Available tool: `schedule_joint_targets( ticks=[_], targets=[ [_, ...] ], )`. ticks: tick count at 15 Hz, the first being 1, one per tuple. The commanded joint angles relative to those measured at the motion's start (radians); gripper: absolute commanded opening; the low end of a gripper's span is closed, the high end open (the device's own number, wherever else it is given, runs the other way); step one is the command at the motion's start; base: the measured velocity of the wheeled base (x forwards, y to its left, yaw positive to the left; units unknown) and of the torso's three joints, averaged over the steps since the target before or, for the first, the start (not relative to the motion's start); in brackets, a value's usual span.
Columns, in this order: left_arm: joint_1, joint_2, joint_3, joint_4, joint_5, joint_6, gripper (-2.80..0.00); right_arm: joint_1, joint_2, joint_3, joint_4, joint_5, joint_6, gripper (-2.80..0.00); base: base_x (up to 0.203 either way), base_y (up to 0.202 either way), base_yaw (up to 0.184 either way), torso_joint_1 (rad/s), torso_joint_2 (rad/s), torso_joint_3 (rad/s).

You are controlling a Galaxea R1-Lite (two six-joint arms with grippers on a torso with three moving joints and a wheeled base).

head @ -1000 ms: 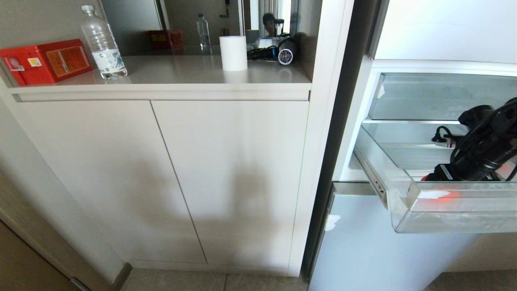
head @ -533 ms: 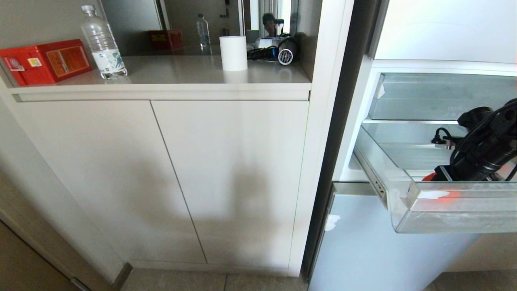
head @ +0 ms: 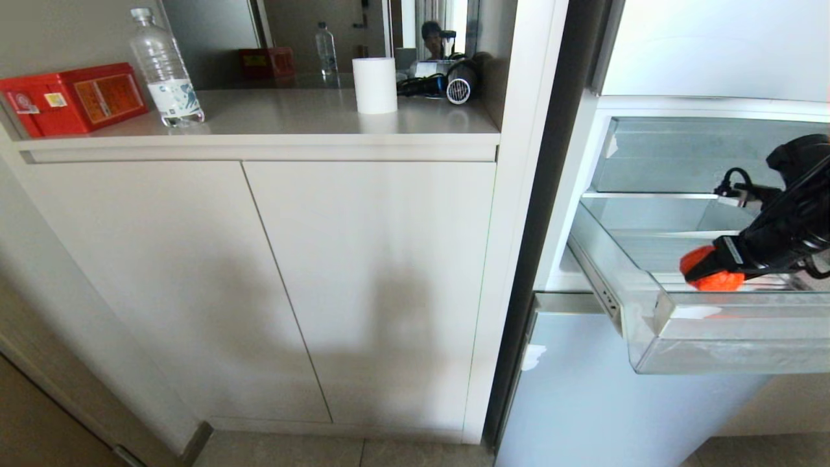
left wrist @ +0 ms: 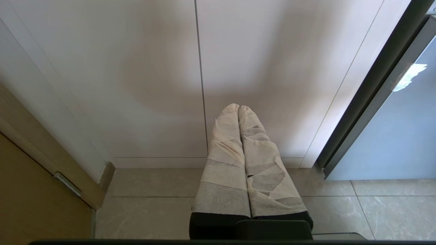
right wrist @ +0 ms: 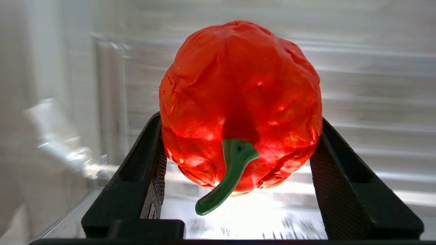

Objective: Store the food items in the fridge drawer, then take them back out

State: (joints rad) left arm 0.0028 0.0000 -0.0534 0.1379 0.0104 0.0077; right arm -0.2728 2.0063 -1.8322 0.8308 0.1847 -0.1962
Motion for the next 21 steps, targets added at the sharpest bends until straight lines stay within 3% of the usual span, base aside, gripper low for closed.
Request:
schedule_joint_targets(
  ticks=[1,12,15,19,21],
  targets=[
    [0.0,0.002,0.0,0.001,0.0,0.0,-2.8,-0.012,-0.099,0.026,-0.009,0.006,0.001,-2.8,0.0,0.0,0.0,0.0,0.0,0.0],
    [0.0,0.002,0.0,0.0,0.0,-0.001,-2.8,-0.241,-0.732,0.402,-0.095,0.011,0.007,-2.8,0.0,0.0,0.0,0.0,0.0,0.0],
    [0.0,0.002,0.0,0.0,0.0,0.0,-2.8,-0.291,-0.97,0.62,-0.129,0.01,0.01,-2.8,0.0,0.0,0.0,0.0,0.0,0.0],
    [0.0,0.002,0.0,0.002,0.0,0.0,-2.8,-0.32,-1.276,1.005,-0.343,0.004,0.035,-2.8,0.0,0.0,0.0,0.0,0.0,0.0],
    [0.0,0.002,0.0,0.001,0.0,-0.001,-2.8,-0.325,-1.38,1.107,-0.423,-0.002,0.035,-2.8,0.0,0.0,0.0,0.0,0.0,0.0]
  ],
)
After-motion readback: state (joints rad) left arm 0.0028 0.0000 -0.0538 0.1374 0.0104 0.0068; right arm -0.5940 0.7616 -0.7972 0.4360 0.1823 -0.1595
